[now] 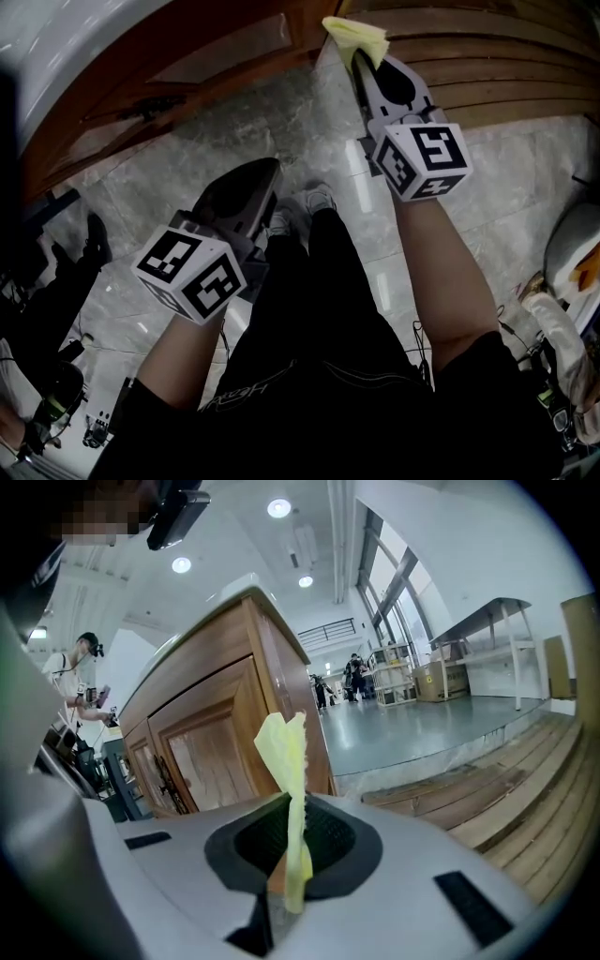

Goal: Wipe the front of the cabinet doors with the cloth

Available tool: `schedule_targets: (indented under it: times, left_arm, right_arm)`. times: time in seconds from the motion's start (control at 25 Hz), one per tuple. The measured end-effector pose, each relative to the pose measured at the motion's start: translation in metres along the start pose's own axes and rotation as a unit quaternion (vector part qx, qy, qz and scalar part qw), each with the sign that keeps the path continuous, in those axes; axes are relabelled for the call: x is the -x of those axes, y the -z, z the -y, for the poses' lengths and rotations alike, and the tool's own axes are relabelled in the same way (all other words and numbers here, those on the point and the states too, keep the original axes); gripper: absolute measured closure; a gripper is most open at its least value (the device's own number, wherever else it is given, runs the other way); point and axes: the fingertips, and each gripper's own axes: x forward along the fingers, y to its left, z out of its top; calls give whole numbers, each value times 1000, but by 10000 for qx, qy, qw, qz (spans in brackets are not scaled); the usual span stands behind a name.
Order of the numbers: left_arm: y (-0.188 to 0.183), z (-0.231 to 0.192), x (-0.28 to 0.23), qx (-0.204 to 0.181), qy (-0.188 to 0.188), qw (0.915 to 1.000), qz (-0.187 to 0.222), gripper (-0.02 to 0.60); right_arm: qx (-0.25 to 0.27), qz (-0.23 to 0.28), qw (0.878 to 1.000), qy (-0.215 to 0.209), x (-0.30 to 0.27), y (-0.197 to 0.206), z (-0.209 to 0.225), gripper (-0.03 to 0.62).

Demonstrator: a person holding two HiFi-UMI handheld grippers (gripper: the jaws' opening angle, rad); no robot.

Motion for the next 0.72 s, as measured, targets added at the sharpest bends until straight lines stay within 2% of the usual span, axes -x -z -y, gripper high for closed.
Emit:
schedule_targets:
  times: [0.28, 0.72]
  left_arm:
    - [-8, -14, 26, 39, -139, 9996, 248, 575]
    - [4, -58, 90, 444, -666, 9942, 721, 575]
  right_arm:
    - [-202, -113, 9993, -284, 10, 9, -39, 553]
    - [90, -475, 9923, -1137, -6, 31, -130, 553]
